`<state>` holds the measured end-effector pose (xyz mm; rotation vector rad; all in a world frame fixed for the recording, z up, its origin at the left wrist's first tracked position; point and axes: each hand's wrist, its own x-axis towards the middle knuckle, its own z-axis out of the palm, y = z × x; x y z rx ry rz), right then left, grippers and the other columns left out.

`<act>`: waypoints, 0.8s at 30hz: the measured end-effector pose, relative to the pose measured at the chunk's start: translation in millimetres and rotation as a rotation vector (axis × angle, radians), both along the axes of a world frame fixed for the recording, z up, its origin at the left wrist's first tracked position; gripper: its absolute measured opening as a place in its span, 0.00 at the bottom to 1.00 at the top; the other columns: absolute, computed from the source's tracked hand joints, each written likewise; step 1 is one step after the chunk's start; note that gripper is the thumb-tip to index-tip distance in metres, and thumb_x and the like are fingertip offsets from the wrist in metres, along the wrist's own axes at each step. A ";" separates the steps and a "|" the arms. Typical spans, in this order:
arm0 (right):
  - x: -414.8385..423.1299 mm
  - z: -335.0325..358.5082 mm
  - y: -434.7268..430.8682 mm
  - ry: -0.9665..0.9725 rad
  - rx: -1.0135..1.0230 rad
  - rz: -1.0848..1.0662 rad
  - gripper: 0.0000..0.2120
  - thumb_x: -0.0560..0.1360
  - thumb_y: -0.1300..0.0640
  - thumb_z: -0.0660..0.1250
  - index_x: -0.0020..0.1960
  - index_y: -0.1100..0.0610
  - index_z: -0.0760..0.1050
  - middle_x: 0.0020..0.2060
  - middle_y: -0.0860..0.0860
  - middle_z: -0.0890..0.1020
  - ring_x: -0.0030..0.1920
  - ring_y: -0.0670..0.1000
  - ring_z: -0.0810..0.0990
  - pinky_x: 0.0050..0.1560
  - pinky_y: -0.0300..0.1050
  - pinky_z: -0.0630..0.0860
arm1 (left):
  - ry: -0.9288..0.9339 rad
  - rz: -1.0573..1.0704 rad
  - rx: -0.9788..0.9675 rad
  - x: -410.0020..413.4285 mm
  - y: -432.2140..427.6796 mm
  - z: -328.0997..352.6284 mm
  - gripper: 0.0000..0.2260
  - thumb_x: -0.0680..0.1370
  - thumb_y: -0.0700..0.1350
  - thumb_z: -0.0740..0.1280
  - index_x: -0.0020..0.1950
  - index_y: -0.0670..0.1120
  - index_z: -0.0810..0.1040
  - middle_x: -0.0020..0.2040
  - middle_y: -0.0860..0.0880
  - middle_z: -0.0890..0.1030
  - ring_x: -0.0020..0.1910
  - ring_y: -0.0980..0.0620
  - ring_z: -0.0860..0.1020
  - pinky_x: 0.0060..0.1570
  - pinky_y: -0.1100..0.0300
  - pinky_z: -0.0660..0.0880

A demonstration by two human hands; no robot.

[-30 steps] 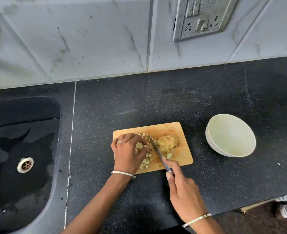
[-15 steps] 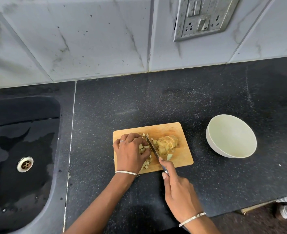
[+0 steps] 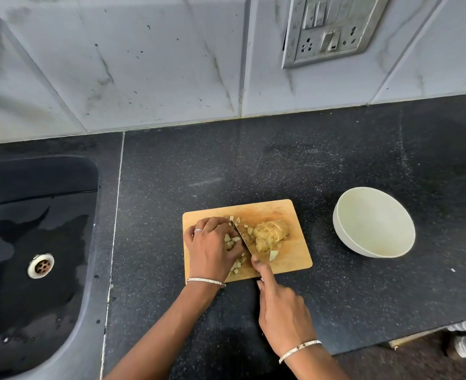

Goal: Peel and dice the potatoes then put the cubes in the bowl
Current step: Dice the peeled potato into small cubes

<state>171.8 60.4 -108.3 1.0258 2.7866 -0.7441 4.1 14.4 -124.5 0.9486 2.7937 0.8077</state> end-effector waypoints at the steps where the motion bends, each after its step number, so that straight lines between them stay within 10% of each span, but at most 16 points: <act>1: 0.9 1.2 -0.4 -0.014 0.004 0.009 0.23 0.83 0.49 0.49 0.73 0.33 0.44 0.42 0.48 0.82 0.44 0.57 0.83 0.37 0.51 0.72 | 0.009 -0.001 0.001 0.7 -0.2 -0.6 0.06 0.68 0.53 0.73 0.41 0.54 0.81 0.56 0.58 0.80 0.58 0.52 0.73 0.59 0.54 0.56; 24: 45.7 28.3 17.8 0.264 -0.040 -0.097 0.21 0.80 0.45 0.50 0.68 0.25 0.52 0.22 0.48 0.67 0.25 0.50 0.73 0.24 0.42 0.61 | 0.060 -0.041 -0.142 4.5 18.7 -0.5 0.10 0.70 0.60 0.67 0.46 0.57 0.79 0.59 0.58 0.75 0.64 0.50 0.68 0.67 0.44 0.57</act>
